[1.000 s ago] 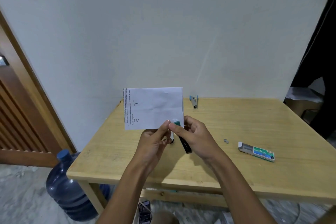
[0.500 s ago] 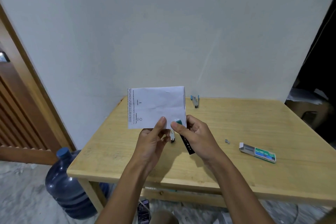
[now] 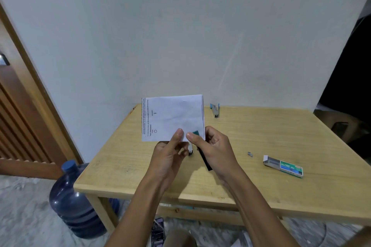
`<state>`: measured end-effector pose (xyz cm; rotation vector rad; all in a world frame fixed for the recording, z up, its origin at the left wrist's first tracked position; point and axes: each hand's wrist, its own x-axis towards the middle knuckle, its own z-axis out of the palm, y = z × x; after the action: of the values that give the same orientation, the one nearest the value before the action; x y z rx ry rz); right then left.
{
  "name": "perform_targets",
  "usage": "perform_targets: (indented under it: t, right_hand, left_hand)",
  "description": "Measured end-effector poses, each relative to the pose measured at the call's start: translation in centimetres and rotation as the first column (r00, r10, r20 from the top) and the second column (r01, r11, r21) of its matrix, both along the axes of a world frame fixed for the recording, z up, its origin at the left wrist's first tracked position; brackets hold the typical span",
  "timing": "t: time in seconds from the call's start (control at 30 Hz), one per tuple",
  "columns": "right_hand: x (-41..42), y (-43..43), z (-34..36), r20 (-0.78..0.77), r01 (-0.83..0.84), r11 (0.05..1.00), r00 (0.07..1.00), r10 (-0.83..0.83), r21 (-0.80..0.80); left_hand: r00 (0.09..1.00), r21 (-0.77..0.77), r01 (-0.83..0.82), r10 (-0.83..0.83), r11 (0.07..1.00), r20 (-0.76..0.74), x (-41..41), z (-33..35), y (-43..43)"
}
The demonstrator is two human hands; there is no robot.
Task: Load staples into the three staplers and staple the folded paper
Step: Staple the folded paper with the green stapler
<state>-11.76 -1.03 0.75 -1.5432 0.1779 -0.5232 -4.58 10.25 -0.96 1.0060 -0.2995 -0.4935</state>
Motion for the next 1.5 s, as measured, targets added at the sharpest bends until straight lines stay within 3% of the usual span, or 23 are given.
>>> perform_targets:
  t: [0.2, 0.3, 0.43, 0.6, 0.83, 1.03, 1.13, 1.2, 1.27, 1.4, 1.5]
  right_hand:
    - [-0.4, 0.0, 0.1, -0.001, -0.089, 0.981, 0.996, 0.091, 0.175]
    - [-0.3, -0.2, 0.0, 0.0, -0.081, 0.97, 0.997, 0.083, 0.23]
    - [-0.2, 0.1, -0.3, 0.013, -0.097, 0.946, 0.995, 0.098, 0.309]
    - [0.0, 0.7, -0.1, 0.074, -0.109, 0.931, 0.993, 0.089, 0.349]
    - [0.3, 1.1, -0.7, 0.126, -0.088, 0.925, 0.991, 0.045, 0.368]
    - [0.3, 0.7, -0.6, 0.066, -0.056, 0.94, 0.997, 0.036, 0.336]
    - [0.0, 0.1, -0.3, 0.033, -0.083, 0.944, 0.997, 0.077, 0.321]
    - [0.0, 0.0, 0.0, 0.007, -0.083, 0.945, 0.996, 0.085, 0.317]
    - [0.0, -0.1, 0.0, -0.04, -0.09, 0.956, 0.994, 0.105, 0.278]
    - [0.2, -0.1, -0.2, -0.181, -0.065, 0.975, 0.978, 0.104, 0.211]
    - [0.3, -0.5, -0.5, -0.227, -0.038, 0.976, 0.97, 0.087, 0.213]
  left_hand:
    - [0.975, 0.114, 0.092, -0.113, 0.989, 0.193, -0.6, -0.5, -0.1]
    - [0.93, 0.256, 0.068, -0.155, 0.964, 0.334, -1.2, -0.5, 0.1]
    - [0.901, 0.358, -0.035, -0.125, 0.933, 0.416, -1.7, 0.2, -0.1]
    - [0.892, 0.307, -0.108, -0.044, 0.946, 0.45, -2.2, 0.6, -0.6]
    - [0.87, 0.3, -0.091, -0.071, 0.95, 0.487, -1.8, 0.2, -0.4]
    - [0.873, 0.405, 0.033, -0.224, 0.914, 0.433, -0.7, 0.6, 0.2]
    - [0.939, 0.266, 0.133, -0.207, 0.955, 0.275, 0.8, 1.2, 0.9]
    - [0.983, 0.133, 0.044, -0.066, 0.99, 0.169, 1.5, 1.6, 1.1]
    - [0.987, 0.112, -0.068, 0.05, 0.991, 0.151, 2.1, 1.7, 1.0]
    - [0.973, 0.248, -0.154, 0.103, 0.956, 0.205, 3.4, 1.0, 1.0]
    - [0.983, 0.282, -0.143, 0.102, 0.949, 0.154, 4.5, 0.6, 0.8]
